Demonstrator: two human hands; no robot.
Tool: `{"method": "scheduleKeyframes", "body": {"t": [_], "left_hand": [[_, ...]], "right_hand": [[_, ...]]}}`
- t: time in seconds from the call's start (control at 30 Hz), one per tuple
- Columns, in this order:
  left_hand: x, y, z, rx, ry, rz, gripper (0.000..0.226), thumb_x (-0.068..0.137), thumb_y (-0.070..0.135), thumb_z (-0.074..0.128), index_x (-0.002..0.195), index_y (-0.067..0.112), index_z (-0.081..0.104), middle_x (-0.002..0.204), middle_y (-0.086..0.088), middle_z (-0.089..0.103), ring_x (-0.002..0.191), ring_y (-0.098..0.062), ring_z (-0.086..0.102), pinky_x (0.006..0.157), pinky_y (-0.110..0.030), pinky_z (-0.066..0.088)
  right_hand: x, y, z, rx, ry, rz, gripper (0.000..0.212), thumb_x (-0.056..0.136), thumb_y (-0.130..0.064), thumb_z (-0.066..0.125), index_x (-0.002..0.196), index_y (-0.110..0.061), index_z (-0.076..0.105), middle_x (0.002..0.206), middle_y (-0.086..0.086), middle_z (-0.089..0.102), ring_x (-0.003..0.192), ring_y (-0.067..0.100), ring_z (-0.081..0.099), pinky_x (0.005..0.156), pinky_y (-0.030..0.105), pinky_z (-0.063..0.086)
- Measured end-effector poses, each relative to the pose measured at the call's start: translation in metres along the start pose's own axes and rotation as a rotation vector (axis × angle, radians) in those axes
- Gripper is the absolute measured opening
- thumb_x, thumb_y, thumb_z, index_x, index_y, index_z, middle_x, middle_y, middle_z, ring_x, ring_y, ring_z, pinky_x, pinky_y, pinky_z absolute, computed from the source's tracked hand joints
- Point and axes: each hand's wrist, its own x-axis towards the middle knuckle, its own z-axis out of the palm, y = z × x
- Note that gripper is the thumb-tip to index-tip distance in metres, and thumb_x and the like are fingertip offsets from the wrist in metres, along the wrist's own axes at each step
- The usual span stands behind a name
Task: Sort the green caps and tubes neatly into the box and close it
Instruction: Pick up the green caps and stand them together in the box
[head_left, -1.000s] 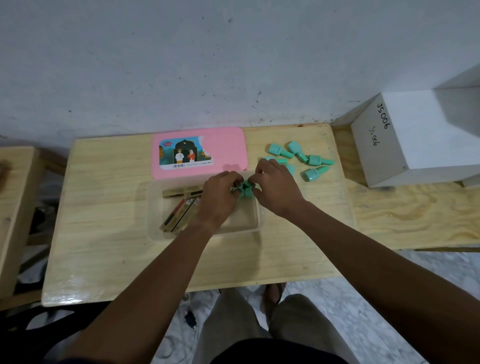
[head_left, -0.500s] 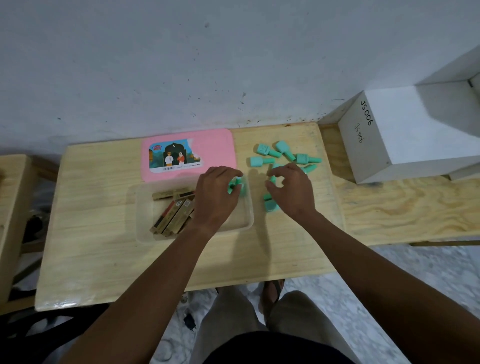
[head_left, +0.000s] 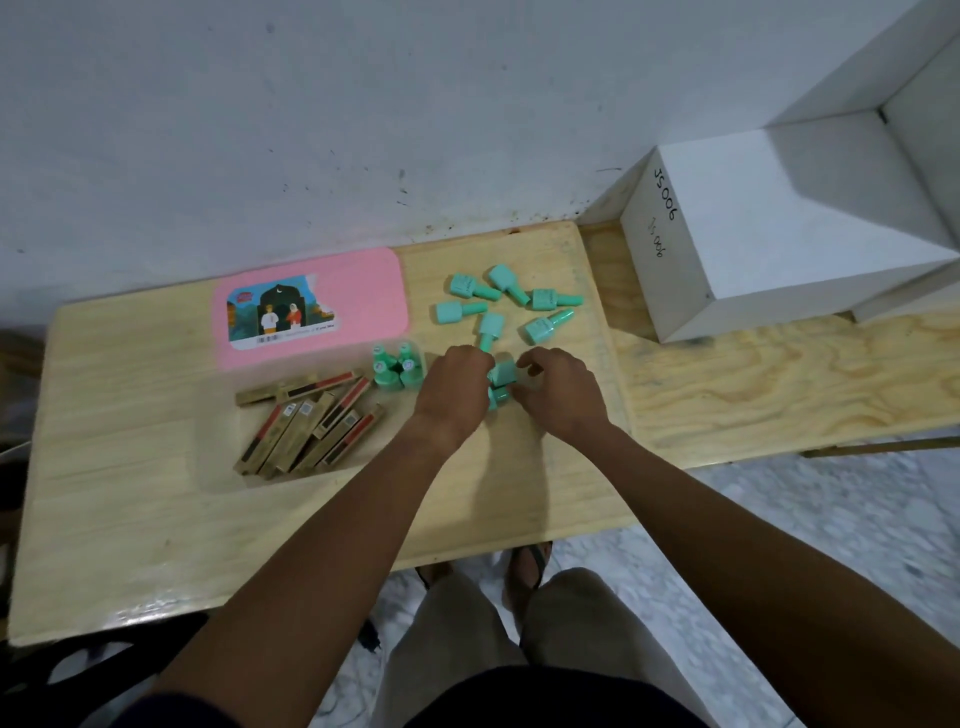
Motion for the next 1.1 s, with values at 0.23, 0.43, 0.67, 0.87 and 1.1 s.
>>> {"method": "scheduleKeyframes", "body": {"t": [0.23,0.43,0.67,0.87,1.1], "left_hand": [[0.013,0.004,0.001,0.005,-0.085,-0.121,0.029,0.093,0.003,0.051,0.12,0.005,0.06,0.116,-0.021,0.057,0.106,-0.039,0.058,0.089,-0.044,0.049],[0.023,0.001,0.002,0.018,-0.081,-0.116,0.033,0.087,-0.003,0.048,0.115,0.006,0.062,0.113,-0.021,0.057,0.101,-0.04,0.059,0.088,-0.045,0.049],[0.024,-0.005,-0.003,-0.099,-0.039,-0.116,0.029,0.083,-0.001,0.053,0.107,0.011,0.065,0.11,-0.016,0.06,0.101,-0.034,0.058,0.077,-0.037,0.048],[0.008,-0.013,-0.034,-0.407,0.158,-0.09,0.019,0.077,0.0,0.07,0.086,0.017,0.065,0.084,-0.003,0.069,0.077,-0.014,0.065,0.074,-0.031,0.056],[-0.031,-0.04,-0.086,-0.425,0.226,0.015,0.011,0.083,0.016,0.074,0.093,0.012,0.078,0.084,0.0,0.076,0.071,-0.008,0.069,0.07,-0.015,0.048]], "right_hand": [[-0.001,0.003,0.013,0.086,0.026,0.03,0.024,0.076,-0.03,0.076,0.089,-0.022,0.057,0.087,-0.004,0.067,0.078,0.018,0.061,0.068,0.037,0.052],[0.005,0.012,0.009,0.113,-0.052,-0.011,0.026,0.071,-0.024,0.079,0.089,-0.022,0.06,0.087,-0.004,0.069,0.08,0.018,0.062,0.071,0.036,0.053],[0.001,0.035,-0.011,-0.142,-0.228,-0.249,0.026,0.083,-0.013,0.066,0.108,-0.015,0.072,0.101,0.007,0.067,0.092,0.024,0.062,0.08,0.034,0.05],[0.0,0.031,-0.04,0.041,-0.147,-0.125,0.021,0.081,-0.008,0.068,0.101,-0.015,0.074,0.097,0.006,0.072,0.081,0.014,0.063,0.08,0.028,0.052],[0.003,-0.018,-0.067,0.257,-0.028,-0.173,0.019,0.075,-0.013,0.076,0.092,-0.019,0.074,0.087,-0.001,0.071,0.07,0.006,0.067,0.072,0.023,0.054]]}}
